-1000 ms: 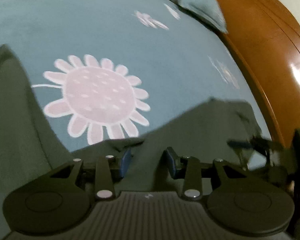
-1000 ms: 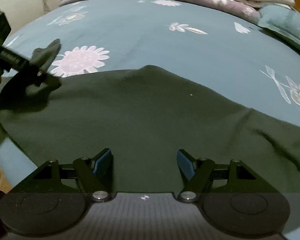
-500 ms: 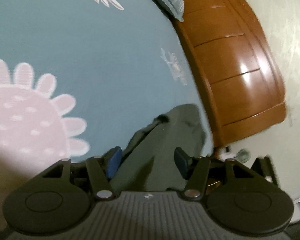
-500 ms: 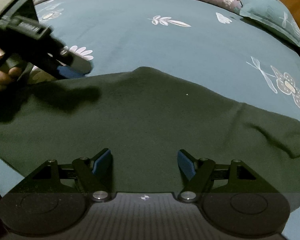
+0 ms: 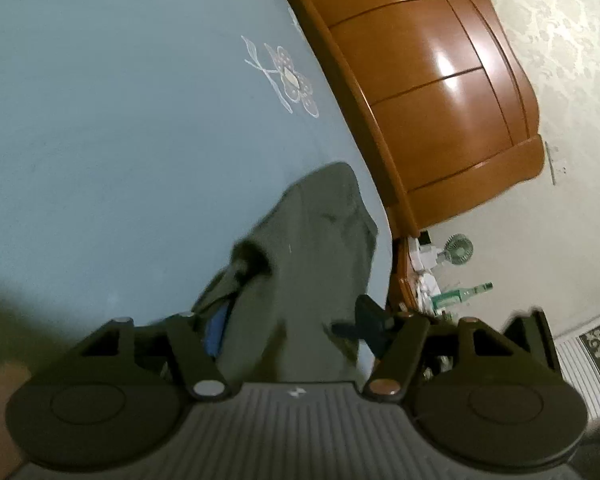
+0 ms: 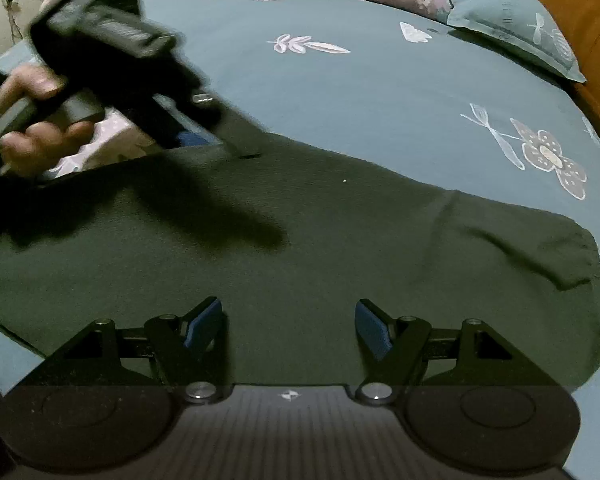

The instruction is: Fold clothes

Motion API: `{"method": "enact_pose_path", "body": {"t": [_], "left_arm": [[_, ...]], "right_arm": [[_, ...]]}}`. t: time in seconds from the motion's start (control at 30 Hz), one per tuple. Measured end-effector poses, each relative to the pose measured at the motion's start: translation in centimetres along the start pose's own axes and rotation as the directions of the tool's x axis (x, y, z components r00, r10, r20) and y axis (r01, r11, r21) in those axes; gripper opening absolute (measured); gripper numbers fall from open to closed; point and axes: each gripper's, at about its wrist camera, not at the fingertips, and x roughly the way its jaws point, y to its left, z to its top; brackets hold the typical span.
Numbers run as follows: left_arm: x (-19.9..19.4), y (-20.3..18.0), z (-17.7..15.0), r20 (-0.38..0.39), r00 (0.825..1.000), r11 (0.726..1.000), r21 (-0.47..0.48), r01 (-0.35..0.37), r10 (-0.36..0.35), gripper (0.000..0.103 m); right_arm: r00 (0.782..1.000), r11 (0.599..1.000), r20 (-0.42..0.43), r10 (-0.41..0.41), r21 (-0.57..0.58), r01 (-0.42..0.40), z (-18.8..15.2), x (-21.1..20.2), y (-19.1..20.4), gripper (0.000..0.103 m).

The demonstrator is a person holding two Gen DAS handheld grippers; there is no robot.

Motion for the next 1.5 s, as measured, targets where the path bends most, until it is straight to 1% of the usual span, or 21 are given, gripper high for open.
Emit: {"method": "enact_pose_path", "body": {"t": [0.07,0.13,0.23,0.27,0.37,0.47,0.57,0.63,0.7,0.8,0.87,0.93,1.03,1.1,1.17,1.2,1.27,1.33,1.37,1.43,1.5], "left_arm": [[-0.5,0.2,0.9,0.056,0.998,0.999,-0.007,-0.04,0.041,0.063],[-1.7,0.3,1.6,0.128,0.989,0.997,-0.017,-0.076,0.077,0.063],[-3.5,0.0,1.9,0.161,0.987,0.999,-0.033,-0.01,0.015,0.064],[-3.9,-0.5,1.8,0.16,0.987,1.0,-0.018,-0.006,0.008,0.064],[-3.4,-1.5,1.1,0.101,0.995,1.0,0.016,0.005,-0.007,0.064],[-2.3,-1.8,0.1,0.02,1.0,0.999,0.035,-0.007,0.007,0.064],[-0.8,-2.0,-0.9,-0.033,0.997,0.994,0.086,-0.073,0.076,0.064],[-0.4,-2.2,-1.1,-0.064,0.997,0.995,0.09,-0.044,0.05,0.064],[0.0,-2.3,-1.1,-0.07,0.997,0.995,0.096,-0.037,0.044,0.065],[-0.8,-0.7,-0.1,0.024,1.0,1.0,0.011,0.014,-0.014,0.067],[-1.4,0.4,0.6,0.092,0.995,0.997,-0.046,0.054,-0.05,0.066],[-2.1,1.5,1.3,0.162,0.983,0.99,-0.1,0.098,-0.081,0.065],[-3.0,3.2,2.4,0.268,0.956,0.97,-0.174,0.169,-0.119,0.065],[-4.7,3.2,3.1,0.301,0.95,0.974,-0.175,0.144,-0.087,0.065],[-6.1,2.2,3.2,0.295,0.953,0.987,-0.118,0.108,-0.069,0.066],[-6.1,1.5,3.0,0.273,0.96,0.991,-0.097,0.092,-0.062,0.066],[-5.4,-0.2,2.2,0.216,0.974,0.996,-0.046,0.075,-0.063,0.066],[-3.6,-1.8,1.1,0.13,0.987,0.995,0.006,0.098,-0.098,0.066],[-2.9,-2.1,0.5,0.099,0.991,0.996,0.023,0.089,-0.091,0.067],[-1.7,-2.6,-0.7,0.042,0.997,0.996,0.054,0.064,-0.066,0.068],[-2.2,-2.4,-0.9,0.076,0.997,0.998,0.05,-0.025,0.021,0.063]], "right_arm": [[1.0,1.0,0.006,-0.008,0.011,0.008,-0.2,-0.4,-0.1,0.078],[1.0,1.0,0.013,-0.012,0.025,0.012,-0.4,-0.7,-0.2,0.078],[1.0,0.999,0.019,-0.021,0.031,0.02,-0.5,-1.2,-0.3,0.078],[1.0,0.999,0.021,-0.023,0.033,0.022,-0.5,-1.4,-0.4,0.078],[0.999,0.999,0.027,-0.023,0.042,0.022,-0.6,-1.6,-0.6,0.078],[0.999,0.999,0.032,-0.014,0.037,0.013,-0.3,-1.3,-0.7,0.078],[0.999,1.0,0.037,-0.006,0.028,0.005,-0.2,-1.1,-0.6,0.078],[0.999,1.0,0.04,0.002,0.021,-0.003,-0.1,-1.1,-0.4,0.078],[0.999,1.0,0.041,0.008,0.021,-0.009,-0.3,-1.0,-0.4,0.078],[0.999,0.999,0.036,0.015,0.033,-0.016,-0.6,-0.7,-0.5,0.078],[0.999,0.999,0.035,0.019,0.039,-0.021,-0.6,-0.5,-0.5,0.078],[0.999,0.999,0.036,0.023,0.035,-0.024,-0.6,-0.3,-0.3,0.078],[0.999,0.999,0.04,0.026,0.03,-0.027,-0.5,-0.2,-0.1,0.078],[0.999,0.999,0.041,0.025,0.032,-0.026,-0.6,-0.2,-0.2,0.078],[0.999,0.999,0.042,0.028,0.036,-0.029,-0.6,-0.2,-0.5,0.078],[0.999,0.999,0.042,0.029,0.038,-0.031,-0.7,-0.2,-0.7,0.078],[0.999,0.999,0.042,0.03,0.044,-0.032,-0.6,-0.1,-1.0,0.078],[0.999,0.998,0.04,0.034,0.045,-0.035,-0.5,0.1,-1.2,0.078],[0.999,0.999,0.04,0.033,0.042,-0.035,-0.4,0.2,-1.2,0.078],[0.999,0.999,0.042,0.035,0.033,-0.036,-0.2,0.2,-1.1,0.078],[0.999,0.999,0.043,0.034,0.029,-0.035,-0.3,0.2,-1.3,0.078]]}}
